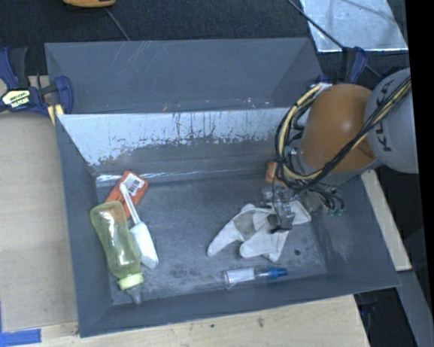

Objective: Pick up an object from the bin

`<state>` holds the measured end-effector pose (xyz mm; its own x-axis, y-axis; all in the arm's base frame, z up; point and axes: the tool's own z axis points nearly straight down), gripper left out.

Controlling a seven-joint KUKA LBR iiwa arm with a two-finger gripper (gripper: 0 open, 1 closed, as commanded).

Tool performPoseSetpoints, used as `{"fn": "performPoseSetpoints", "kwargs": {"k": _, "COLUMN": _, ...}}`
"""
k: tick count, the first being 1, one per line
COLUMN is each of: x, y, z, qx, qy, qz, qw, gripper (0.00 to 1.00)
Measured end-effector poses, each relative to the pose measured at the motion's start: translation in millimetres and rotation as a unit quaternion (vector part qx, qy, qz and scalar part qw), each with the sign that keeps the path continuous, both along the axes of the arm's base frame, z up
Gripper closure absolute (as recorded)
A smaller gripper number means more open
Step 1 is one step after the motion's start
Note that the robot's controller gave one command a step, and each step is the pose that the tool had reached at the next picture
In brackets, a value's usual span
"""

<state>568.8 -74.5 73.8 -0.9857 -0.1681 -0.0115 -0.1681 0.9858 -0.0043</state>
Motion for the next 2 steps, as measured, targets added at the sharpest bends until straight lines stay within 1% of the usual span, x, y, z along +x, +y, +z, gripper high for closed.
{"fn": "performPoseSetpoints", "kwargs": {"k": 1, "x": -0.6, "y": 2, "z": 0, "qx": -0.001, "qy": 0.0003, "qz": 0.037, "qw": 0.9993, "gripper": 1.0}}
{"fn": "performPoseSetpoints", "kwargs": {"k": 2, "x": 4.3, "y": 8, "z": 167, "qx": 0.001, "qy": 0.0012, "qz": 0.012, "qw": 0.9999, "gripper": 1.0}}
